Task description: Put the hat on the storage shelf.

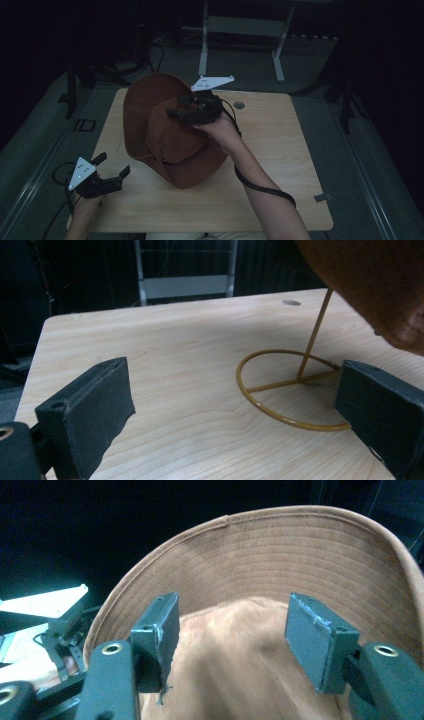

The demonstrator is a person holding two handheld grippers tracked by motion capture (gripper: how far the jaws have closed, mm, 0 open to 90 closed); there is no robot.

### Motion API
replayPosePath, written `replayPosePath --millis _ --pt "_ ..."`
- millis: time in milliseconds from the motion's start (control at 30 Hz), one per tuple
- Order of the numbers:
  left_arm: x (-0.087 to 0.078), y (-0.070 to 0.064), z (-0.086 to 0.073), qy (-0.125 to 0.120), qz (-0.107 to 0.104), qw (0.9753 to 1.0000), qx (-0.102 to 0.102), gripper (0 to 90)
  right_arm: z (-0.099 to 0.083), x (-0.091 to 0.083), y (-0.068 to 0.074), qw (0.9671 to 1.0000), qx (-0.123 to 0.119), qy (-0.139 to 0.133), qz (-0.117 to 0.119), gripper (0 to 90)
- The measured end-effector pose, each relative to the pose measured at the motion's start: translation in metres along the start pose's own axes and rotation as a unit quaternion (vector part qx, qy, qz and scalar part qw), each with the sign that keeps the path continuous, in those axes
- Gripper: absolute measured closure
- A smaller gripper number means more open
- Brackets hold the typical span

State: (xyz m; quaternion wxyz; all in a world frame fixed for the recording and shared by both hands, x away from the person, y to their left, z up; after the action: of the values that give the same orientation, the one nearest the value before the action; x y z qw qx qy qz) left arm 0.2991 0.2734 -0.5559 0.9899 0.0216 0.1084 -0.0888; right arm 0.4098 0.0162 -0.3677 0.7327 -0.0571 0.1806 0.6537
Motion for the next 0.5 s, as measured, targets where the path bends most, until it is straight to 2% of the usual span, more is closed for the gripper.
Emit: replayPosePath --millis 167,267,400,500 --pt "0.001 -0.003 -0.002 0.003 -0.003 1.0 0.006 3.1 -0.009 -0.013 -0.005 1.0 0.006 0.003 -0.001 26.4" --pt "0.002 -0.005 -0.003 0.004 -0.006 0.9999 0.007 3.1 -0.015 -0.021 -0.007 1.0 0.005 0.003 0.007 16.0" --pt "0.002 -0.007 -0.003 0.005 -0.009 0.9999 0.011 3.0 -0.023 -0.033 -0.007 0.9999 0.005 -0.001 0.015 13.7" --pt "0.002 -0.008 -0.003 0.001 -0.01 0.9999 0.014 3.1 -0.029 -0.042 -0.008 0.9999 0.005 -0.005 0.007 13.8"
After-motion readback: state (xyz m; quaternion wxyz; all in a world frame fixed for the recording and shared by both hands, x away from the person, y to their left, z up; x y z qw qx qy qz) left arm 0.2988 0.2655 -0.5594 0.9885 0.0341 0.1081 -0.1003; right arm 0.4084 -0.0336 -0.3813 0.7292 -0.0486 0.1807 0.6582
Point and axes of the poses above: each handheld gripper's, and its own axes: x roughly forward along the jaws, z roughly out of its top, y roughly to its left, the point moved 6 cm from there along x, roughly forward along the jaws, and after that the axes turned 14 degrees about z, right-handed, at the moved point
